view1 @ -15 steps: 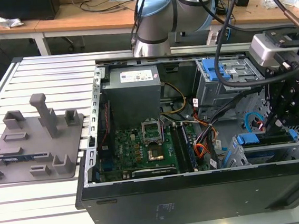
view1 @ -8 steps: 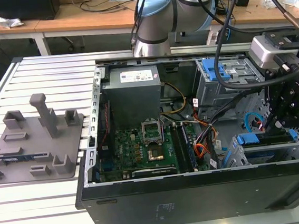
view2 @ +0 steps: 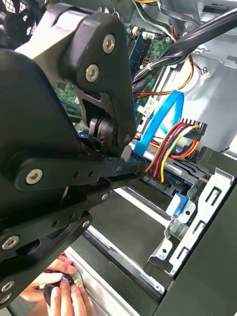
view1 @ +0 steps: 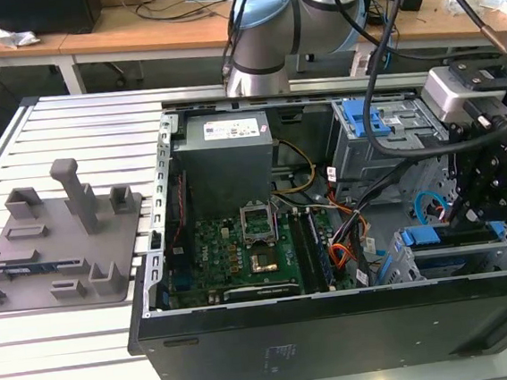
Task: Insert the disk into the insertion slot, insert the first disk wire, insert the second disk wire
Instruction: 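Insert the second disk wire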
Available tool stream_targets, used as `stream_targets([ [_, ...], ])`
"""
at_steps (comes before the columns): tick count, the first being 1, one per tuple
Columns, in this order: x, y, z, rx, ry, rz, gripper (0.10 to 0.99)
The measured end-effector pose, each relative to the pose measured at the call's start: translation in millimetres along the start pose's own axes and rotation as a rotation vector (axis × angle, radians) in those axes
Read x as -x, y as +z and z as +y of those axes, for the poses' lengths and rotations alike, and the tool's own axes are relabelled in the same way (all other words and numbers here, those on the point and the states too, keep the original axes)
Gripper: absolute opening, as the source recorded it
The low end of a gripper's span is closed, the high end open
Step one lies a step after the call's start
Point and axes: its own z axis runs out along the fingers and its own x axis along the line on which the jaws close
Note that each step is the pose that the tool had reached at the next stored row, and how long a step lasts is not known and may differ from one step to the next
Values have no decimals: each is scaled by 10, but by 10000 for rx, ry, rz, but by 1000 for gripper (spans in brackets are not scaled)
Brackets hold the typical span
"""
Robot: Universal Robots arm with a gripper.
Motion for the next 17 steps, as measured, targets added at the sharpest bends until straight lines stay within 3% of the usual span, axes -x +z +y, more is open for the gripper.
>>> stream_targets([
  [6, -11, 19, 12, 1, 1, 3, 173],
  [8, -12, -24, 36, -6, 1, 0, 294],
  [9, 4, -211, 53, -55, 15, 1, 416],
  [10, 23, -396, 53, -78, 43, -1, 416],
  [11, 32, -491, 52, -92, 69, -2, 416],
  [13, 33, -503, 52, -96, 76, -1, 271],
  [14, 33, -504, 52, -99, 75, 0, 106],
  [17, 33, -504, 52, -103, 75, -1, 106],
])
